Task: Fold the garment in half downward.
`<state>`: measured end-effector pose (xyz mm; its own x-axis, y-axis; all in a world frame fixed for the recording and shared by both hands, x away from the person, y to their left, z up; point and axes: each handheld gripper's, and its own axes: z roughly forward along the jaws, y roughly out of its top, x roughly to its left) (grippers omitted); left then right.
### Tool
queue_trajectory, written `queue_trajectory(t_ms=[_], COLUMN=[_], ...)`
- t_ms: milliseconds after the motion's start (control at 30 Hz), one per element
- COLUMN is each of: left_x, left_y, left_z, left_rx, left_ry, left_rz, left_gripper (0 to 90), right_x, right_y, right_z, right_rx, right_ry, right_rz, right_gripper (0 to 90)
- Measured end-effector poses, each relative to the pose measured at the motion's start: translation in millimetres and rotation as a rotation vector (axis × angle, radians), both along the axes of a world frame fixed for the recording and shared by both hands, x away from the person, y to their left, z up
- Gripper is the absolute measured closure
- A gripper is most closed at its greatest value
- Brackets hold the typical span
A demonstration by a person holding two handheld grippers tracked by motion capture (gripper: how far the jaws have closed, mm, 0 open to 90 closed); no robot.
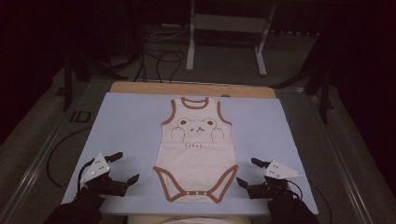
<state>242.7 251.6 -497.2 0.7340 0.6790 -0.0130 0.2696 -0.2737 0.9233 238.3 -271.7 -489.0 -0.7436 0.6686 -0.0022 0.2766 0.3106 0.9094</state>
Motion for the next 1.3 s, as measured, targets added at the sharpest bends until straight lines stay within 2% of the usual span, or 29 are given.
queue_trajectory(t_ms=[167,367,433,567,667,800,867,1033,1300], left_x=[2.1,4.4,5.6,9.7,13.7,18.9,21.2,28.7,43.4], left_y=[-4.4,-10.9,-13.0,-16.5,-19.5,-21.5,-21.8,-24.4,-38.0], left_z=[6.4,19.5,22.8,29.9,35.7,45.0,49.5,57.4,64.7], left_rx=[-0.011,-0.017,-0.011,-0.025,-0.024,-0.013,-0.014,-0.001,0.01], left_ry=[0.011,0.007,0.008,0.009,0.012,0.005,-0.003,-0.004,0.001], left_rz=[-0.021,-0.056,-0.061,-0.073,-0.086,-0.09,-0.087,-0.095,-0.1], left_gripper=[0.2,0.2,0.3,0.2,0.2,0.2,0.2,0.2,0.2], right_x=[-2.6,-1.6,-1.4,-0.2,5.2,10.4,17.0,29.8,47.8], right_y=[0.7,0.9,2.1,3.3,5.5,8.2,9.5,10.9,15.3], right_z=[13.9,26.0,34.9,47.0,61.7,69.0,73.3,80.6,86.3], right_rx=[0.0,-0.003,-0.013,-0.038,-0.04,-0.047,-0.03,-0.015,-0.026], right_ry=[-0.03,-0.02,-0.024,-0.047,-0.063,-0.082,-0.081,-0.071,-0.086], right_rz=[-0.02,-0.036,-0.037,-0.037,-0.032,-0.034,-0.042,-0.051,-0.061], right_gripper=[9.1,9.1,9.1,9.1,9.1,9.1,9.1,9.1,9.1])
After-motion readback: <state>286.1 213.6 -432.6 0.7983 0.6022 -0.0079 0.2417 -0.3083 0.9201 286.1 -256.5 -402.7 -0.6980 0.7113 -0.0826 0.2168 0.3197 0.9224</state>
